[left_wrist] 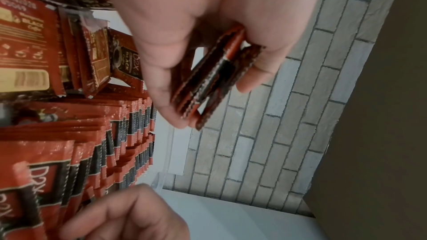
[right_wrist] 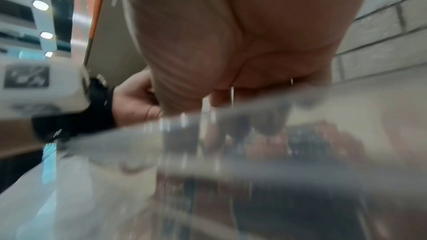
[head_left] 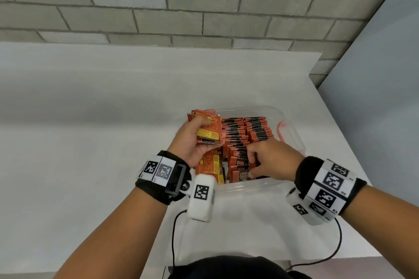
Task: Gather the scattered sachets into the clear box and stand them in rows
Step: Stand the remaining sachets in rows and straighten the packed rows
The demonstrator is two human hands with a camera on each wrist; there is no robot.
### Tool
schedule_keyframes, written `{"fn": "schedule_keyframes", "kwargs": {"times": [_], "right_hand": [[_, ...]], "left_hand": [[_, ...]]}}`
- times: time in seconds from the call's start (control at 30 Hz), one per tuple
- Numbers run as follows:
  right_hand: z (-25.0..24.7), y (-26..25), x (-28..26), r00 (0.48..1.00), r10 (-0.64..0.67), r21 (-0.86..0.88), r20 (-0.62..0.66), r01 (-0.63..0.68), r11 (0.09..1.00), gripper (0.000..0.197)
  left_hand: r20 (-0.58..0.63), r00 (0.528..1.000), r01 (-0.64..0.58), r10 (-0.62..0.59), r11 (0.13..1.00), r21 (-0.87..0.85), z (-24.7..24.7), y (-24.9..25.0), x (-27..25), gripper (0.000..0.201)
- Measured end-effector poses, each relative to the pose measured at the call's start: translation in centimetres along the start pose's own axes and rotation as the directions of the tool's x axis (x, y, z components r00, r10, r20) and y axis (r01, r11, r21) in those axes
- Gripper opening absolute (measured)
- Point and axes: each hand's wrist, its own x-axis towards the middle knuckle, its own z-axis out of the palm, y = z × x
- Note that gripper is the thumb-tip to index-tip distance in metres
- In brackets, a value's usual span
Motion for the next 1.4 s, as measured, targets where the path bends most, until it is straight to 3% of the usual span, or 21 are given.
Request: {"fn": "schedule_keyframes", "kwargs": {"times": [0.1,0.23,0.4,0.5,0.57,0.63,0.7,0.77,0.87,0.93,1.0,1.1,1.27,1.4], "right_hand": [[-1.8,0.4,-0.8,0.999,0.006,0.169,-0.043,0.001,0.986,0.024],[-4.3,-0.1,-1.2,0.952,0.081,0.459,-0.295,0.067,0.886,0.025],[-4.2,-1.4,-0.7,0.956,0.015,0.580,-0.293,0.165,0.798,0.041],[-4.1,-1.2,-0.7,0.937,0.015,0.641,-0.348,0.226,0.734,0.025],[-4.1,-1.0,-0.8,0.883,0.053,0.633,-0.466,0.292,0.717,0.013],[-4.0,-0.8,-0.9,0.787,0.069,0.561,-0.613,0.373,0.739,0.012],[-3.8,-1.0,-1.0,0.741,-0.009,0.445,-0.671,0.414,0.794,0.016],[-3.3,-1.2,-0.9,0.776,-0.118,0.351,-0.620,0.409,0.843,0.016],[-3.5,-1.0,-1.1,0.850,-0.187,0.291,-0.492,0.363,0.885,0.027],[-3.9,-0.9,-1.2,0.852,-0.141,0.340,-0.504,0.345,0.875,0.032],[-4.2,-0.9,-1.3,0.836,-0.013,0.451,-0.548,0.308,0.838,0.031],[-4.3,-1.0,-1.1,0.864,0.114,0.589,-0.491,0.232,0.774,0.034],[-3.7,-1.5,-0.7,0.922,0.133,0.717,-0.364,0.186,0.672,0.032],[-4.3,-1.8,-0.6,0.870,0.126,0.693,-0.476,0.283,0.663,0.018]], "left_hand": [[0.045,0.999,0.018,-0.018,1.000,0.008,-0.1,0.0,-0.2,0.029],[0.138,0.990,0.014,-0.026,0.996,0.085,0.4,-0.2,-0.5,0.044],[0.238,0.971,-0.016,-0.021,0.988,0.152,1.6,-0.4,-0.6,0.043],[0.226,0.974,-0.014,-0.020,0.989,0.149,1.8,-0.5,-0.7,0.033],[0.159,0.987,0.004,-0.024,0.992,0.125,1.5,-0.7,-0.6,0.042],[0.103,0.994,0.019,-0.025,0.998,0.056,1.3,-0.8,-0.3,0.047],[0.106,0.994,0.005,-0.007,1.000,0.018,1.5,-0.6,-0.2,0.040],[0.150,0.988,-0.031,0.029,0.999,0.013,2.0,0.1,-0.1,0.032],[0.183,0.978,-0.114,0.102,0.992,0.056,2.7,1.1,0.4,0.042],[0.178,0.976,-0.144,0.129,0.987,0.074,2.8,1.5,0.6,0.041],[0.167,0.977,-0.145,0.130,0.986,0.080,2.7,1.5,0.7,0.044],[0.169,0.976,-0.152,0.136,0.985,0.087,2.9,1.2,0.6,0.050],[0.150,0.974,-0.179,0.170,0.982,0.052,3.4,0.7,0.4,0.040],[0.186,0.973,-0.159,0.139,0.983,0.097,3.0,0.6,0.5,0.034]]}}
